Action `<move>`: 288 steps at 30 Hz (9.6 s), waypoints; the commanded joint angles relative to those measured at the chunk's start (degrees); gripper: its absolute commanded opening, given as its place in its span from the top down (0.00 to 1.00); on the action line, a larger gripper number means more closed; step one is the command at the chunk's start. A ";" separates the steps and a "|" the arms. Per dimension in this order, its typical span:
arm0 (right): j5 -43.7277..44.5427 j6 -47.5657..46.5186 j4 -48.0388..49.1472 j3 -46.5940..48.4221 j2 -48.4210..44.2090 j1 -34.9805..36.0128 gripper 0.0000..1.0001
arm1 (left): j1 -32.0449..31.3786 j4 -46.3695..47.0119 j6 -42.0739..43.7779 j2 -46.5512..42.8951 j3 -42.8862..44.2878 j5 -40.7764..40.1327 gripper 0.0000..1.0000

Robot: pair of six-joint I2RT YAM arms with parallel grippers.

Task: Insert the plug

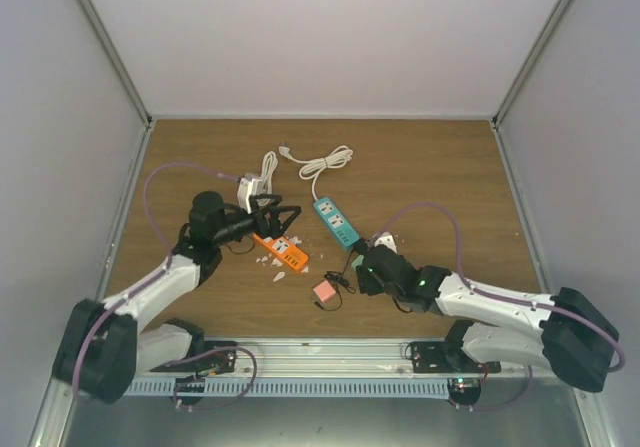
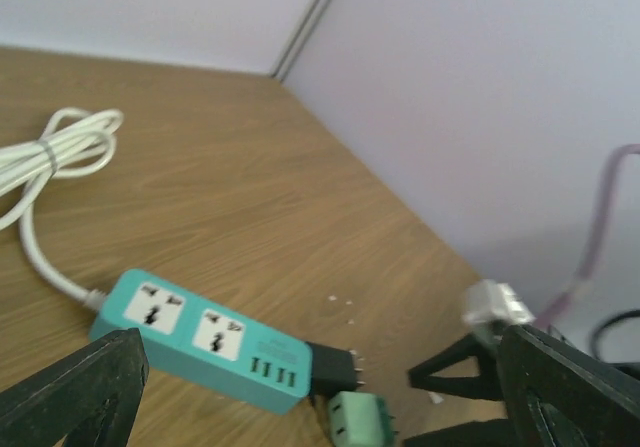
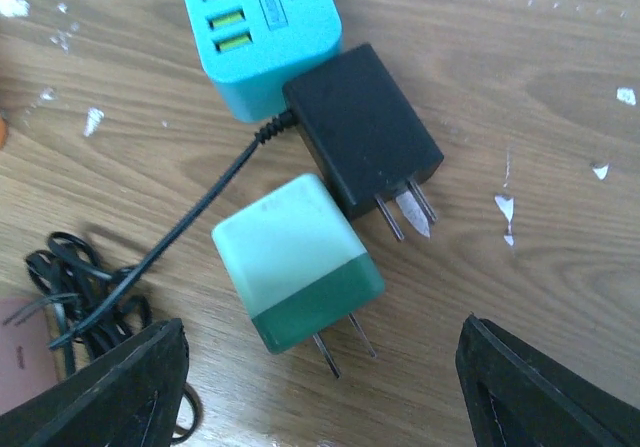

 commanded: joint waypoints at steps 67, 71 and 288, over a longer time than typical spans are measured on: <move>5.55 -7.24 4.29 15.79 29.50 -2.27 0.25 | -1.23 -19.91 0.91 -35.41 -9.18 -6.12 0.01; 5.17 -7.08 4.90 14.25 27.51 -2.36 0.30 | -1.22 -20.21 1.15 -35.57 -9.32 -6.80 0.01; 38.30 29.28 -22.53 11.05 9.44 35.05 0.00 | -23.22 -70.06 -62.13 -1.33 14.02 -70.99 1.00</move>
